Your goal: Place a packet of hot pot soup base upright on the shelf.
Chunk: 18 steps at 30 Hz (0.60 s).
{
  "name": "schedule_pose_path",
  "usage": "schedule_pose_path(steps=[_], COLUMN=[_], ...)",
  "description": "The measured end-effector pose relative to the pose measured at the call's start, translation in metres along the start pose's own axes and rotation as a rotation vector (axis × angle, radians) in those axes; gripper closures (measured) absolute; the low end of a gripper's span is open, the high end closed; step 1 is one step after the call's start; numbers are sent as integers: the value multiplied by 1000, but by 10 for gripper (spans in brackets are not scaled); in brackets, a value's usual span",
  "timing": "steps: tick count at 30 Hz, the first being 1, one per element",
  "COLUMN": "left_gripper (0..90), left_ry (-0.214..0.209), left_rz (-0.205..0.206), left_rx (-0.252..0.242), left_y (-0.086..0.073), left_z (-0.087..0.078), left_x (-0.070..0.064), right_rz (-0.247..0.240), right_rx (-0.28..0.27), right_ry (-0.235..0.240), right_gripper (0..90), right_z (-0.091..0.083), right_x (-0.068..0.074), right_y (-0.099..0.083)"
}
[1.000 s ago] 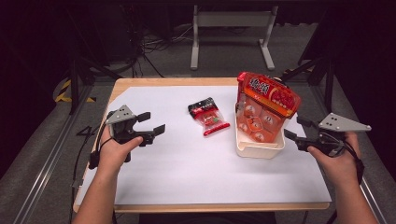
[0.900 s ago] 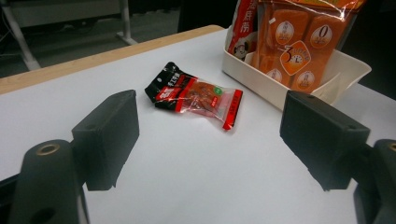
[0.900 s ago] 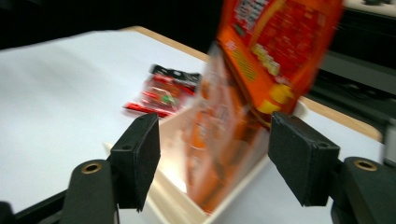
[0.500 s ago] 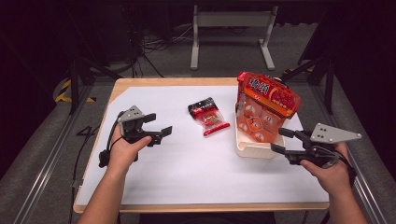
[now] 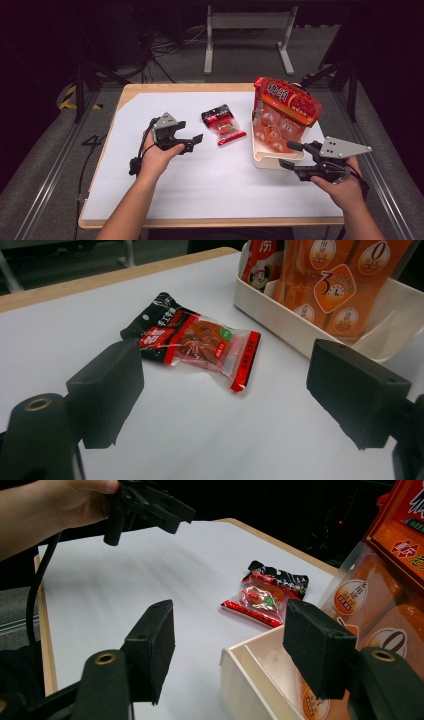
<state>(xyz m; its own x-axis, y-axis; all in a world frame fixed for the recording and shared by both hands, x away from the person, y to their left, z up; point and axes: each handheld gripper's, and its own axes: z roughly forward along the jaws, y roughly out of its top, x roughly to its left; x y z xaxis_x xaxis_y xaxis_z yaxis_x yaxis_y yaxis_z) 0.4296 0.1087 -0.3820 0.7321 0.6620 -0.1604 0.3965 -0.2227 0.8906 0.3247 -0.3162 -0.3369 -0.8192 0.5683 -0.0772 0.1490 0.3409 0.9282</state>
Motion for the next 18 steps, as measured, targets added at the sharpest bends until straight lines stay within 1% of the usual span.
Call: schedule_pose_path(steps=[1, 3, 5, 6, 9, 10, 11, 13, 16, 18], left_gripper=[161, 161, 162, 161, 161, 161, 159, 158, 149, 145], left_ry=[-1, -1, -2, -2, -7, -5, -5, -3, 4, 21], left_rz=[-8, 1, 0, 0, 10, 12, 12, 24, 22, 21], left_rx=[2, 9, 19, 19, 50, 55, 55, 87, 119, 135], left_y=[0, 1, 1, 1, 2, 2, 2, 1, -2, -5], left_z=[3, 11, 20, 20, 38, 42, 42, 53, 69, 80], left_x=[-1, -3, -5, -5, -10, -11, -11, -13, -14, -12], right_rz=[1, 3, 4, 4, 5, 6, 6, 5, 3, 0], right_rx=[0, 2, 2, 2, 0, 0, 0, 0, 0, -3], right_ry=[0, 0, 2, 2, 4, 7, 8, 10, 15, 17], right_gripper=[379, 377, 376, 376, 371, 370, 370, 369, 365, 361], right_z=[0, 0, 0, 0, 1, 1, 1, 2, 4, 4], right_x=[0, 0, 0, 0, 0, 0, 0, 0, 1, 1], right_y=[0, -1, -2, -2, -3, -3, -3, -4, -4, -3])
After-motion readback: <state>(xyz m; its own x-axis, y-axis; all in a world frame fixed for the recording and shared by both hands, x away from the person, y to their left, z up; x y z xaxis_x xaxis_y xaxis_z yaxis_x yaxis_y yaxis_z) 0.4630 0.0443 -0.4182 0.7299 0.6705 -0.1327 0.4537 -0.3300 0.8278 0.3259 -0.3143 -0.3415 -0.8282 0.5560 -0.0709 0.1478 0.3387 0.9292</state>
